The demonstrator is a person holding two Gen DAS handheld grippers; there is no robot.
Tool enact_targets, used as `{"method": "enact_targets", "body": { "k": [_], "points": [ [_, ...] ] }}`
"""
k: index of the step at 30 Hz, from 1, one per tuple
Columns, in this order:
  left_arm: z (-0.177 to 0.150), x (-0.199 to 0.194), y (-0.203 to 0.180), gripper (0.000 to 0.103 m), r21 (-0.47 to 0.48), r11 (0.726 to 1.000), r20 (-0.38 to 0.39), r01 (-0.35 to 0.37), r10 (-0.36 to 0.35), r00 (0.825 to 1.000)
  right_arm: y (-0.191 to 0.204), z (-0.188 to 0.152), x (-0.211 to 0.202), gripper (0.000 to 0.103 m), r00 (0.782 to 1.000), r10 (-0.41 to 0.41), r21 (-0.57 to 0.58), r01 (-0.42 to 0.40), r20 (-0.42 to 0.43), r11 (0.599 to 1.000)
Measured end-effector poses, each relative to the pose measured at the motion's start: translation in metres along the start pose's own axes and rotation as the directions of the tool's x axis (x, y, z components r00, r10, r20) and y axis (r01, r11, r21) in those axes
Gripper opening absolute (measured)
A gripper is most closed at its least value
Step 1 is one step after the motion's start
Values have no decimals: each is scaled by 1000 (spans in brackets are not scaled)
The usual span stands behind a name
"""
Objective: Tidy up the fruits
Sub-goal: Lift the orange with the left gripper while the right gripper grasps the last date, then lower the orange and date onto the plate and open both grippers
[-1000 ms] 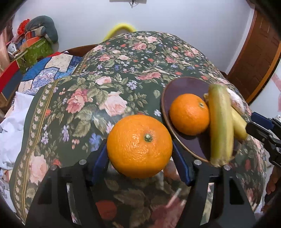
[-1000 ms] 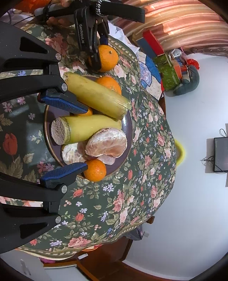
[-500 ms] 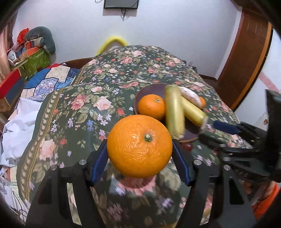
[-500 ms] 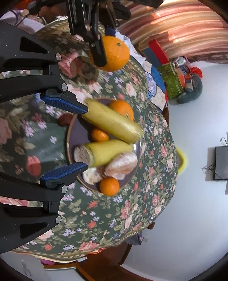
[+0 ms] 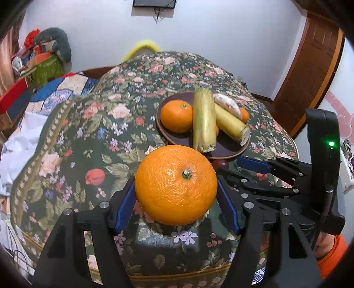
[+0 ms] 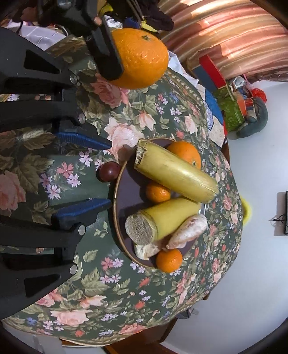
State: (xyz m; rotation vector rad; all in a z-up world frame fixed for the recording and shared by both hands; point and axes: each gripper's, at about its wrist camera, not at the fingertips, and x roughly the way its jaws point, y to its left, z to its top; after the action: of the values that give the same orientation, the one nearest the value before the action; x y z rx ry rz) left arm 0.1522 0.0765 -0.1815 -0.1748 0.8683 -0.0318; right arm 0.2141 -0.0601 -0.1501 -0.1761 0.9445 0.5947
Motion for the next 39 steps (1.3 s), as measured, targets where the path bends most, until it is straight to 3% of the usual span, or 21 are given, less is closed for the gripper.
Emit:
{"method": "enact_targets", "body": {
  "k": [4, 9, 13, 26, 39],
  "points": [
    [-2, 8, 5, 68, -16, 1000, -11, -15, 15, 1000, -2, -1, 8, 33, 1000, 8, 7, -8, -18, 1000],
    [-4, 13, 6, 68, -20, 999, -13, -29, 28, 1000, -1, -2, 9, 31, 1000, 8, 15, -7, -11, 1000],
    [-5, 15, 6, 68, -27, 999, -17, -21, 21, 1000, 2, -2, 9, 19, 1000, 21, 1, -21, -12, 1000],
    [2, 5, 3, 68, -23, 999, 5, -38, 38, 999, -3, -3, -4, 17, 1000, 26, 3, -26, 13, 1000],
    [32, 9, -28, 68, 3, 1000, 50, -25, 24, 998, -57, 8, -51, 17, 991, -29, 75, 19, 133, 997]
  ]
}}
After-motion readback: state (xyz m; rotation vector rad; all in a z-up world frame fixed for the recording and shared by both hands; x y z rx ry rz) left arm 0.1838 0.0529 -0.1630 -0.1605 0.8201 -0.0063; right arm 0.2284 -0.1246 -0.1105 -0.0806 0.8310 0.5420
